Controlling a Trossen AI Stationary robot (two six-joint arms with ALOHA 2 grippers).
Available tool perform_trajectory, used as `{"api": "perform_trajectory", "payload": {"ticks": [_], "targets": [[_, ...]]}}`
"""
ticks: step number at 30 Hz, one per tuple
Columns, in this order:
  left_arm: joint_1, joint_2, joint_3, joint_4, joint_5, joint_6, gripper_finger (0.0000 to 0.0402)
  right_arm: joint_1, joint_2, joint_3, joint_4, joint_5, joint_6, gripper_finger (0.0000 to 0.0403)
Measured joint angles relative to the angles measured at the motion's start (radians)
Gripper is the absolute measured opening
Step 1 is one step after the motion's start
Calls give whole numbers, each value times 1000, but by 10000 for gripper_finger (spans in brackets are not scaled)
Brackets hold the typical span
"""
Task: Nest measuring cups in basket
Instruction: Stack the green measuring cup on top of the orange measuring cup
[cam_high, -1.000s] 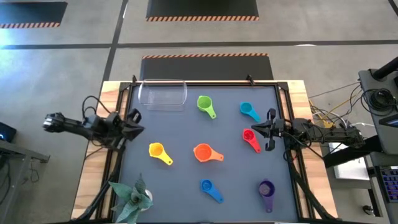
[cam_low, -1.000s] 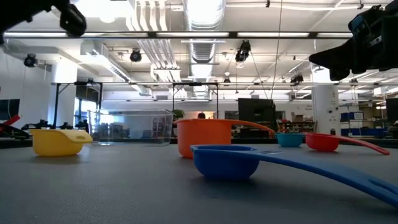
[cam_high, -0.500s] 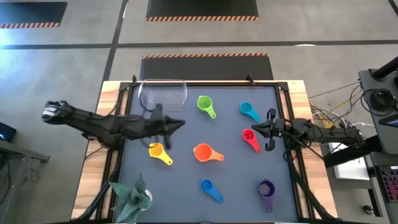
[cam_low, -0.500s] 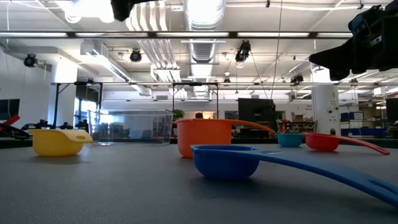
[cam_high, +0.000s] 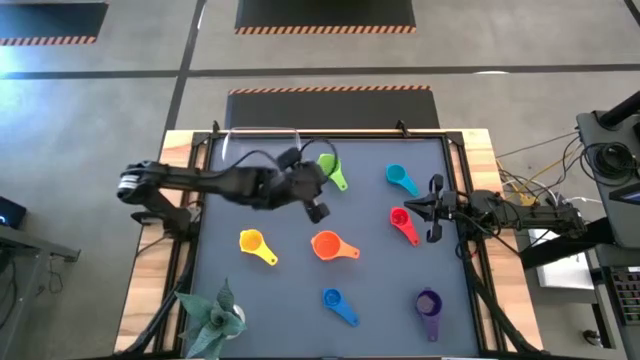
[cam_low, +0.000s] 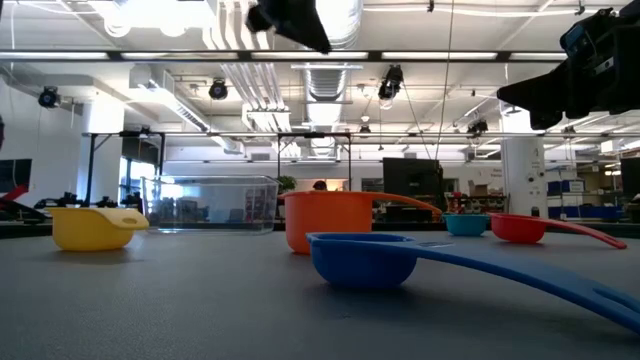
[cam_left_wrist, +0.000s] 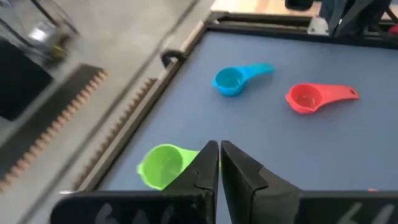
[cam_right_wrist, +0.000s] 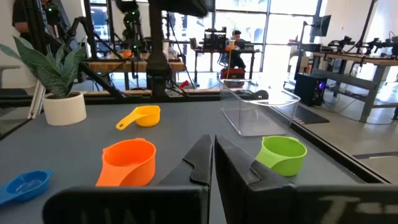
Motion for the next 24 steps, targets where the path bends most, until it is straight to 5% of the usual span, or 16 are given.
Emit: {"api": "perform_trajectory", "payload": {"ticks": [17,24], "targets": [[272,47,-313,231,448,-35,0,0,0,0,0,0,0,9],[287,47,-368,330,388,61,40,0,0,0,0,0,1,9]]}}
